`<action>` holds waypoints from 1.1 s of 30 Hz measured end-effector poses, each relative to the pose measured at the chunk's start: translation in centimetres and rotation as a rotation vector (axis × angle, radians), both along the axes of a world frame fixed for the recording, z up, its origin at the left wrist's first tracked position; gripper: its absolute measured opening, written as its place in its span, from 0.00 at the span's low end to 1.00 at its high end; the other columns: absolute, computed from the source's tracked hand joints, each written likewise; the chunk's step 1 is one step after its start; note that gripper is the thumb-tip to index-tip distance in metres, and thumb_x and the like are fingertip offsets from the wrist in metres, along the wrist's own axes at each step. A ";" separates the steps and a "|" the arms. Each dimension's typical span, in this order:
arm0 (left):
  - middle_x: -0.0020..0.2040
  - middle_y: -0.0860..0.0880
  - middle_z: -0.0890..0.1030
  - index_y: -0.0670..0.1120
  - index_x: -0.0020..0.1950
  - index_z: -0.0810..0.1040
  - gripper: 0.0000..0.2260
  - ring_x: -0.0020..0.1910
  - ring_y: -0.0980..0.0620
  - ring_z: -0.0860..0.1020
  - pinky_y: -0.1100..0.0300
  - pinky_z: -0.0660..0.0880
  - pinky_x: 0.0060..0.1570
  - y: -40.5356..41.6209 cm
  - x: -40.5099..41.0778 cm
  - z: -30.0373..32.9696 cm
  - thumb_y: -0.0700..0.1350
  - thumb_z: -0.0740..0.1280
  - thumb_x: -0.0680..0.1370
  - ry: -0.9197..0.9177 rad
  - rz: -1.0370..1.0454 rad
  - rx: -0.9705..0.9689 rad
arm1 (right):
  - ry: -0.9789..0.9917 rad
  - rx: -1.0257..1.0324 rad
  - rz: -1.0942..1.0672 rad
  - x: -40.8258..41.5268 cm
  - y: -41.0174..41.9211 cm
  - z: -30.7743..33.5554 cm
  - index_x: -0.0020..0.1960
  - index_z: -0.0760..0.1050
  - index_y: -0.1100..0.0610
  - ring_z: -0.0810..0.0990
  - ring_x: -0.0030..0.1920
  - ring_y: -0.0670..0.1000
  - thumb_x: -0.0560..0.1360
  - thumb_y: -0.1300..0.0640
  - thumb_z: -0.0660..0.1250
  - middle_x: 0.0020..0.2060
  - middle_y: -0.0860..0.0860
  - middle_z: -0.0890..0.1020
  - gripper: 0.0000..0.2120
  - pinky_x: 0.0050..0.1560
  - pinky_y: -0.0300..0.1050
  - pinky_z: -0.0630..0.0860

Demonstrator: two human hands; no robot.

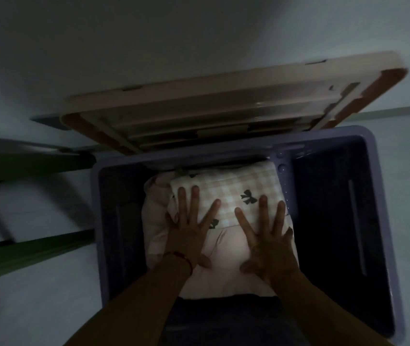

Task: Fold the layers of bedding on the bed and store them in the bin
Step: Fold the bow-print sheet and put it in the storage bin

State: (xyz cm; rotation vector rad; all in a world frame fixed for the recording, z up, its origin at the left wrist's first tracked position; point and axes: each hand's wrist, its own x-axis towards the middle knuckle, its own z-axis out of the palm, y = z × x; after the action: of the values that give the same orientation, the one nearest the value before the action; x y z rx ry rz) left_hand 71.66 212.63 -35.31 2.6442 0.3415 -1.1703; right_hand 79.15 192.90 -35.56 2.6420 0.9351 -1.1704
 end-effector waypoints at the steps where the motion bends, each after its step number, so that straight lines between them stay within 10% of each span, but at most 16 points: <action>1: 0.74 0.40 0.20 0.60 0.74 0.21 0.73 0.71 0.33 0.21 0.20 0.46 0.67 -0.3 -0.1 1.3 0.67 0.80 0.55 -0.006 -0.009 0.003 | -0.014 -0.006 0.003 -0.1 -0.2 1.3 0.80 0.29 0.40 0.31 0.75 0.76 0.53 0.27 0.78 0.78 0.62 0.29 0.74 0.64 0.83 0.62; 9: 0.80 0.35 0.36 0.51 0.83 0.40 0.70 0.78 0.30 0.37 0.22 0.48 0.67 -1.3 -1.0 7.3 0.74 0.75 0.53 -0.185 -0.132 0.066 | 0.036 0.078 -0.009 0.4 -0.4 8.0 0.80 0.26 0.47 0.36 0.80 0.67 0.72 0.30 0.68 0.78 0.60 0.27 0.59 0.73 0.76 0.53; 14: 0.81 0.36 0.36 0.49 0.83 0.46 0.60 0.79 0.33 0.37 0.23 0.50 0.68 -2.9 -0.2 9.6 0.76 0.69 0.62 -0.300 -0.160 0.053 | 0.086 0.179 -0.092 0.7 -0.2 11.0 0.80 0.29 0.44 0.47 0.81 0.63 0.77 0.41 0.69 0.81 0.58 0.34 0.53 0.73 0.67 0.64; 19: 0.76 0.36 0.25 0.50 0.80 0.32 0.59 0.75 0.34 0.27 0.24 0.41 0.68 -3.7 0.4 10.3 0.69 0.70 0.68 -0.209 -0.170 0.134 | 0.116 0.180 -0.130 0.6 -0.3 11.9 0.82 0.34 0.43 0.49 0.81 0.62 0.79 0.43 0.68 0.81 0.57 0.38 0.48 0.74 0.66 0.65; 26: 0.76 0.32 0.28 0.48 0.78 0.26 0.52 0.77 0.28 0.37 0.25 0.33 0.67 -2.5 -1.6 7.9 0.55 0.69 0.79 0.005 0.030 0.326 | 0.153 0.261 -0.544 1.5 -0.7 9.8 0.83 0.44 0.48 0.54 0.80 0.62 0.80 0.43 0.66 0.82 0.58 0.48 0.41 0.75 0.63 0.65; 33: 0.76 0.41 0.24 0.56 0.77 0.25 0.42 0.78 0.29 0.40 0.23 0.51 0.69 -0.8 -0.5 2.4 0.50 0.60 0.84 0.112 0.272 0.189 | 0.498 0.236 -1.049 4.8 -1.9 3.4 0.79 0.58 0.52 0.75 0.67 0.56 0.62 0.29 0.77 0.72 0.52 0.72 0.56 0.68 0.54 0.74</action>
State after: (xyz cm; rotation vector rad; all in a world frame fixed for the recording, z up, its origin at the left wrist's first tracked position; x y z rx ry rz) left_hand 71.18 211.79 -32.87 2.5824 0.8427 -1.2505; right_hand 83.95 191.02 -32.14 3.1434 -0.4760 -2.0527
